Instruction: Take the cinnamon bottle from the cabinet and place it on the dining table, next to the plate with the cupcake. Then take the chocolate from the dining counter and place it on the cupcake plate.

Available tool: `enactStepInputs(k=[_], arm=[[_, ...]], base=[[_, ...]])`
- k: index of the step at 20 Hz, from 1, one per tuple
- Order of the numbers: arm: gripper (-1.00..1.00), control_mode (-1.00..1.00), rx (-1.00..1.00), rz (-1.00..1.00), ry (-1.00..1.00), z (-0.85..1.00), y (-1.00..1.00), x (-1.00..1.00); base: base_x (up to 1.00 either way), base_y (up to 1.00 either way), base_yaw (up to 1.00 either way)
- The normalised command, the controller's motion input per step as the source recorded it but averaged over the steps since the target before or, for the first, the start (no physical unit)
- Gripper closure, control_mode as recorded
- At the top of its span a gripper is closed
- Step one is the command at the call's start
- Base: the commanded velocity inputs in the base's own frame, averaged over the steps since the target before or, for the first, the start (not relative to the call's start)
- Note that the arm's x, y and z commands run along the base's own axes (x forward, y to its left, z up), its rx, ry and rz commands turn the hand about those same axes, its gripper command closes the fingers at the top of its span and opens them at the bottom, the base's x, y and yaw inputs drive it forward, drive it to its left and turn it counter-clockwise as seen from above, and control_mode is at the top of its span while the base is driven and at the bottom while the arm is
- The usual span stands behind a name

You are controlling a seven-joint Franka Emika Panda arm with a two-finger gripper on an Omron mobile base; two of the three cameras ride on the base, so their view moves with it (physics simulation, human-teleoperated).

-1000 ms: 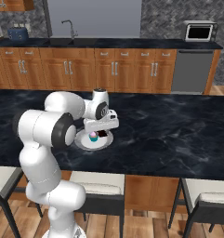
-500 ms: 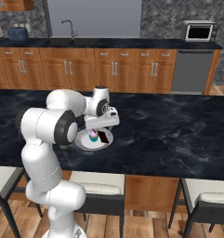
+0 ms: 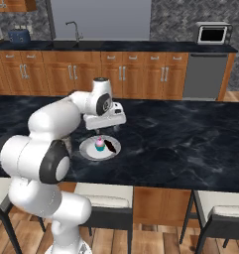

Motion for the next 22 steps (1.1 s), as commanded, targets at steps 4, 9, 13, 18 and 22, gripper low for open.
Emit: enactStepInputs(k=[4,9,13,18,22], arm=[[-1.0,-1.0,0.0,-0.06,-0.26,0.05,-0.66,-0.45],[-1.0,-1.0,0.03,-0.03,-0.22,0.02,-0.79,-0.2],[-1.0,-1.0,0.15,0.0,0.0,0.0,-0.56,-0.16],[-1.0,-1.0,0.0,0.0,0.0,0.0,0.0,0.0],[-1.0,-1.0,0.0,0.0,0.0,0.0,0.0,0.0]], base=[[0.0,0.0,0.0],[0.0,0.0,0.0],[0.0,0.0,0.0],[0.0,0.0,0.0],[0.0,0.0,0.0]])
